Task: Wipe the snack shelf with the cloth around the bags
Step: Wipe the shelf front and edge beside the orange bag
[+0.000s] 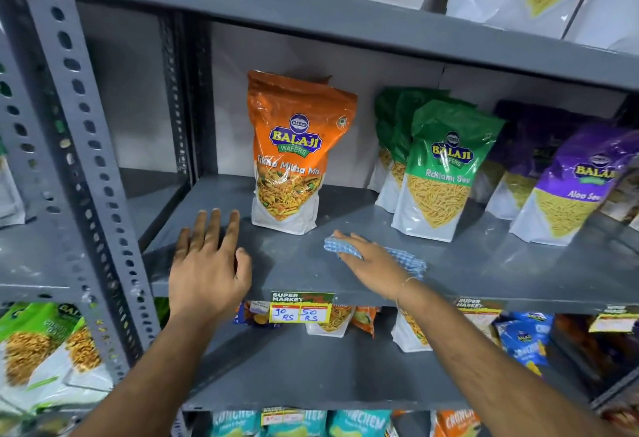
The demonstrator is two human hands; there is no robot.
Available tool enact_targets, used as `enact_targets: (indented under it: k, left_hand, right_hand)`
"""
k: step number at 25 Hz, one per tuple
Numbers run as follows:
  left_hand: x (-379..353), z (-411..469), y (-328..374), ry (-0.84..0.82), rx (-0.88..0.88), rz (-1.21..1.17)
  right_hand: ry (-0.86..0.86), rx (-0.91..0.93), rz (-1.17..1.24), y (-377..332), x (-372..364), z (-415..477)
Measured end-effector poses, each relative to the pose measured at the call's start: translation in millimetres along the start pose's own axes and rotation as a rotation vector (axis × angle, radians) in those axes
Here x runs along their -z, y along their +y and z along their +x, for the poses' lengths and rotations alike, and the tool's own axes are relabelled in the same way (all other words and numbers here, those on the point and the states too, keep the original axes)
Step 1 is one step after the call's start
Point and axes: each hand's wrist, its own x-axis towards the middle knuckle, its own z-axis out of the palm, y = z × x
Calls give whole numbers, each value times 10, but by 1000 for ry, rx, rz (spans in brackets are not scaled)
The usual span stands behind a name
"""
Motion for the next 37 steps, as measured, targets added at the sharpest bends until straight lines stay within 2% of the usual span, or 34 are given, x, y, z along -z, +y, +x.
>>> enact_targets:
  k: [3, 4, 7, 9, 12, 16, 20, 25, 28, 31, 35, 37]
  left_hand:
    - [12, 11, -5, -30, -1, 8]
    - [21, 13, -7, -38, 4, 8]
    - [54, 14, 3, -75, 2, 11]
    - [69, -5, -3, -86, -30, -31]
    - [154, -34, -103, -94, -114, -116]
    - [206, -57, -362, -59, -152, 6]
    - [80, -31, -382, -77, -116, 37]
    - [96, -47, -384, -48, -106, 20]
    - [98, -55, -361, -30, -108, 5]
    - [102, -50, -379, -31, -110, -2]
    - [79, -49, -392, -31, -109, -19]
    - [59, -49, -401, -23, -108, -26]
  right_hand:
    - [175, -106, -131, -105, 235, 111]
    - [170, -98, -183, -100, 285, 125]
    - [-29, -39, -249, -46, 226, 45]
    - [-74, -26, -275, -18, 151, -2]
    - [-2, -46, -271, -90, 94, -52]
    - [71, -60, -271, -412, -215, -158]
    - [90, 69, -254, -861, -636, -244]
    - [-5, 194, -249, -605, -442, -327]
    - [123, 153, -106, -455, -368, -327]
    - [289, 102, 51, -679, -495, -119]
    - [350, 169, 132, -901, -669, 89]
    - [298, 185, 91, -951, -702, 132]
